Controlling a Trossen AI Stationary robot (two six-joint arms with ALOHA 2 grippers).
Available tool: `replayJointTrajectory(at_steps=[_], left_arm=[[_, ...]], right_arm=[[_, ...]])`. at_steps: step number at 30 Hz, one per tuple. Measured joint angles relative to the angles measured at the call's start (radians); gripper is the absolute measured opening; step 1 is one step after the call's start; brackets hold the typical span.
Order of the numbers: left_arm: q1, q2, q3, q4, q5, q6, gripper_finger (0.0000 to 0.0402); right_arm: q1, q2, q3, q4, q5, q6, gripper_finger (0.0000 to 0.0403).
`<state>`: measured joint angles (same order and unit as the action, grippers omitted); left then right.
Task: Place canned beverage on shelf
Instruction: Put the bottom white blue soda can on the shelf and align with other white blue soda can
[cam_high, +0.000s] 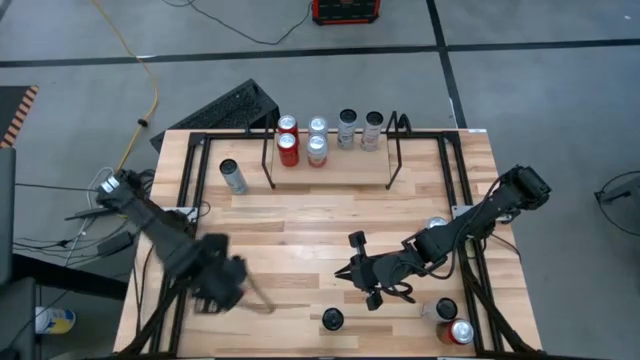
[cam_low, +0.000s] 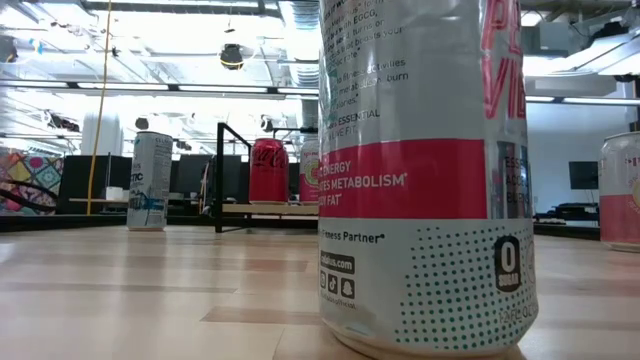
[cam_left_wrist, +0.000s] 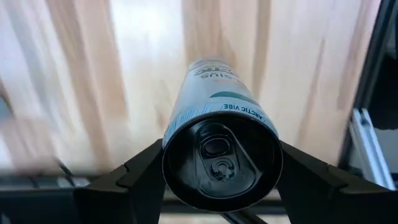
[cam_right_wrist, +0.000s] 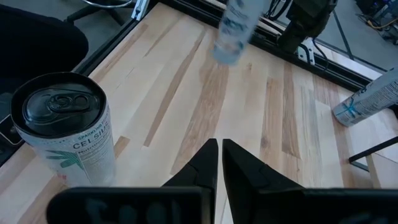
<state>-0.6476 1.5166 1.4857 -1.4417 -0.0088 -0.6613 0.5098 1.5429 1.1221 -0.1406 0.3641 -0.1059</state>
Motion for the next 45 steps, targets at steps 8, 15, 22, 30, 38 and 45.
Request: replayJointTrajectory(at_steps=[8, 15, 22, 30, 38, 45], left_arm=[[0.382, 0.006, 0.01, 0.19, 0.021, 0.566, 0.0232], [0.613, 0.028, 0.01, 0.324, 0.102, 0.866, 0.0232], [0.72, 0.189, 0.131, 0.336, 0.121, 1.05, 0.0232], [0.739, 0.44, 0.435, 0.101, 0.11, 1.146, 0.0232], [0.739, 0.556, 0.519, 0.02, 0.076, 1.156, 0.0232], [0.739, 0.552, 0.516, 0.033, 0.076, 1.121, 0.0232]], right_arm=[[0.0, 0.0, 0.0, -0.058, 0.001, 0.0, 0.0049], [-0.002, 0.0, 0.0, -0.102, 0.001, -0.046, 0.0049], [-0.044, -0.047, -0.096, -0.037, 0.0, -0.059, 0.0049], [-0.073, -0.204, -0.295, 0.085, 0.002, 0.056, 0.0049], [-0.028, -0.274, -0.412, 0.149, 0.005, 0.155, 0.0049], [0.01, -0.269, -0.444, 0.212, 0.057, 0.175, 0.0049]])
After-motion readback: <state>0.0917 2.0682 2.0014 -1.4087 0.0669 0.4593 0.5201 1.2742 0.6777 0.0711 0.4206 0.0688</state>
